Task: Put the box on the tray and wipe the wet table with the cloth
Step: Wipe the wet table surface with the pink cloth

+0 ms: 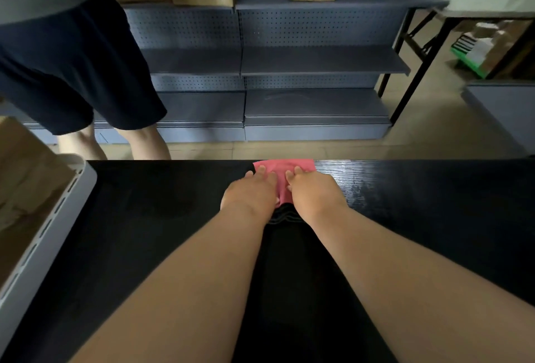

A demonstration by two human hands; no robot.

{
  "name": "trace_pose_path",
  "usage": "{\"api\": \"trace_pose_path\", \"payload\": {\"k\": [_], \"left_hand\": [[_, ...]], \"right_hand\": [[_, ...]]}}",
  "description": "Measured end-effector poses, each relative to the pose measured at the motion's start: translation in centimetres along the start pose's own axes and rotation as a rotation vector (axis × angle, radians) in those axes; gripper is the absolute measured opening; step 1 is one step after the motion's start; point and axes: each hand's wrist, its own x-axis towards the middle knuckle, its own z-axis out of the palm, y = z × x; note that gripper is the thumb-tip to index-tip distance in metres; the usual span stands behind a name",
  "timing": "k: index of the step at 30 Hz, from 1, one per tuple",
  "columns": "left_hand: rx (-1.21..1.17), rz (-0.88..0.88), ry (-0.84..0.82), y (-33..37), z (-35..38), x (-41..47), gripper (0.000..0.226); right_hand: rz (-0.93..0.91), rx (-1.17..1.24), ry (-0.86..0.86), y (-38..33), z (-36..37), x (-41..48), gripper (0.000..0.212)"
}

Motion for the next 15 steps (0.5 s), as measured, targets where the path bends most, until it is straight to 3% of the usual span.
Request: {"api": "trace_pose_path", "payload": {"k": [15], "left_hand": [[-0.02,-0.007,-0.001,0.7,1.7,-4.6,0.057]], "right_hand": [[-0.009,-0.025,-0.072,-1.1,0.0,-5.2,0.059]]}}
